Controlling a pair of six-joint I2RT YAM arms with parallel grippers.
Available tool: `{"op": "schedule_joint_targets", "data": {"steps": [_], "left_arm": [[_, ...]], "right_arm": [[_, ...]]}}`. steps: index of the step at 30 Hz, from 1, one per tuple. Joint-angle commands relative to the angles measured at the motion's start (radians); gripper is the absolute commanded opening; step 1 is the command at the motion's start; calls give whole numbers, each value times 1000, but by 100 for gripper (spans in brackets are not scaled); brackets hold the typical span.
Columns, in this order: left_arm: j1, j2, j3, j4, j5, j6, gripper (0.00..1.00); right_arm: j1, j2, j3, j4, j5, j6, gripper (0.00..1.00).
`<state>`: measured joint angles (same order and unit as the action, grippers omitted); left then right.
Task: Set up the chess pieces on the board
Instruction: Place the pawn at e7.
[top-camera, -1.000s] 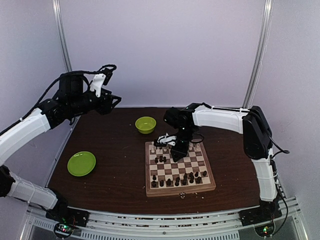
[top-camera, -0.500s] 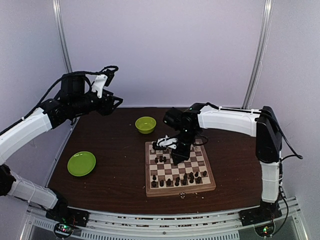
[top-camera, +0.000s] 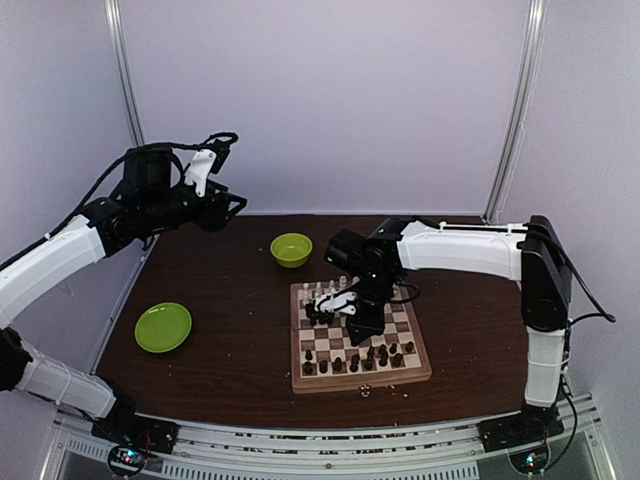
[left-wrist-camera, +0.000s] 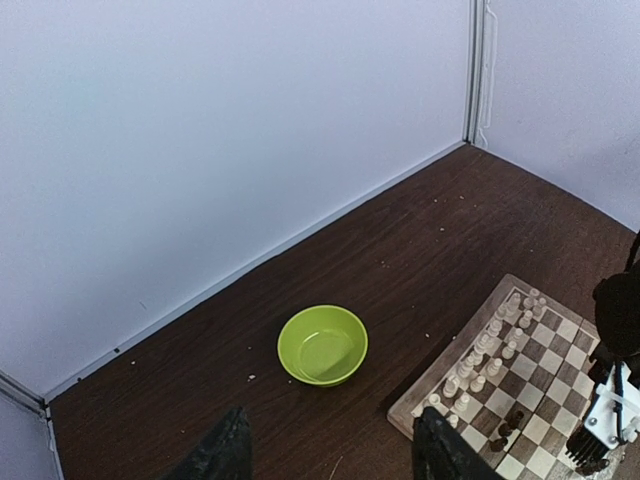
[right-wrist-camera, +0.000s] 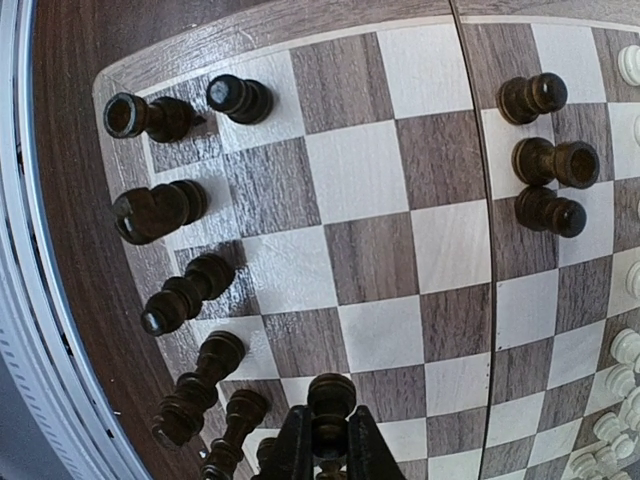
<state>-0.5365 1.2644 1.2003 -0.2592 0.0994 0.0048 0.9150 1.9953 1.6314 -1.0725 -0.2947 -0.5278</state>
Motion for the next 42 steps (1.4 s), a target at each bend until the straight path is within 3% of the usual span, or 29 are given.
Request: {"op": "schedule_joint_targets", "data": {"steps": [1, 14, 42], "left_arm": [[-1, 7, 19, 25, 14, -10, 56], [-2, 15, 24, 18, 21, -9, 56], [-2, 15, 24, 18, 29, -9, 56]], "right_arm": [[5, 1, -10, -7, -2, -13, 10], [27, 25, -8, -25, -59, -28, 10], [47, 63, 25, -7, 39, 0, 12]]}}
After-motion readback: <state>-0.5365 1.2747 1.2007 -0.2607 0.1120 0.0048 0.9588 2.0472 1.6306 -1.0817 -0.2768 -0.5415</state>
